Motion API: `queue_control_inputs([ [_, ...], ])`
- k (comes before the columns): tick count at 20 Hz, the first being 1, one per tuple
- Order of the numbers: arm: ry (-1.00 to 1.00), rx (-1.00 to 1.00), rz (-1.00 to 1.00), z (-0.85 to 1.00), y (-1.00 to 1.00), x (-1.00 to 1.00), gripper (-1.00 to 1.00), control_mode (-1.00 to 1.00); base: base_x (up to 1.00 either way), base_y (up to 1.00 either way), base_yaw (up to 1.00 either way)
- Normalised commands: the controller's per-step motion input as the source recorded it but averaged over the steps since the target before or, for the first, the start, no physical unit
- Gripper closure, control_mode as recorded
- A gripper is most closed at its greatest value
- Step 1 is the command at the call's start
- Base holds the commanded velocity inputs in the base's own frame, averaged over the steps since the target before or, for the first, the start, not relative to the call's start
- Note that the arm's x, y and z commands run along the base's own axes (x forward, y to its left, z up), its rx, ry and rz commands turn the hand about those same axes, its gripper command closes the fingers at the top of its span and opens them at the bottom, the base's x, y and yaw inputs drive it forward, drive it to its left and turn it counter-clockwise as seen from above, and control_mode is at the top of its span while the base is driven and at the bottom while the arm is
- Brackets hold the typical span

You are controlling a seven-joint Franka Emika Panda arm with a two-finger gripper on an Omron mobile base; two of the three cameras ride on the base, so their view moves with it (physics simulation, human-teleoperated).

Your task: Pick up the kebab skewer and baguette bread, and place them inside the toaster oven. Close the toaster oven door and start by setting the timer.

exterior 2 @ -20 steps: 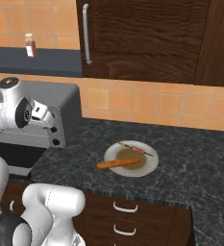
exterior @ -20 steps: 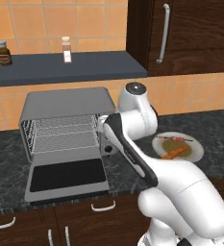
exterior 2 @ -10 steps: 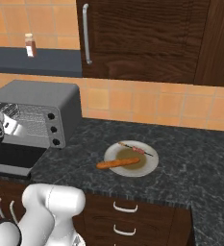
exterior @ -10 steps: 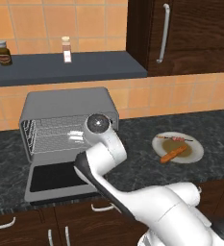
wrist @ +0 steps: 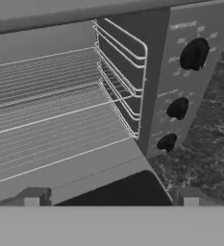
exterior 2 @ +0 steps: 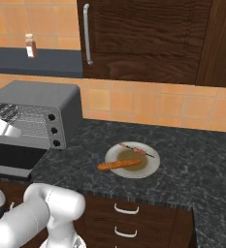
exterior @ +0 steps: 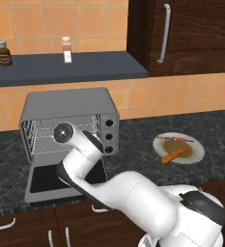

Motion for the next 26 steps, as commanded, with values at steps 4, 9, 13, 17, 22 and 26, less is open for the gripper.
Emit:
queue_control_inputs([
  [4, -0.25, -0.13, 0.0, -0.38, 0.03, 0.06, -1.0, -1.0, 0.0, 0.0, 0.0],
  [9, -0.18, -0.02, 0.02, -0.28, 0.01, 0.04, -1.0, -1.0, 0.0, 0.0, 0.0],
  [13, -0.05, 0.0, 0.08, -0.24, -0.03, 0.28, -1.0, -1.0, 0.0, 0.0, 0.0],
  [17, 0.0, -0.01, 0.09, -0.11, -0.01, 0.44, -1.0, -1.0, 0.0, 0.0, 0.0],
  [22, -0.04, -0.15, 0.01, -0.33, 0.0, 0.52, -1.0, -1.0, 0.0, 0.0, 0.0],
  [26, 0.0, -0.12, 0.0, -0.29, 0.0, 0.38, -1.0, -1.0, 0.0, 0.0, 0.0],
])
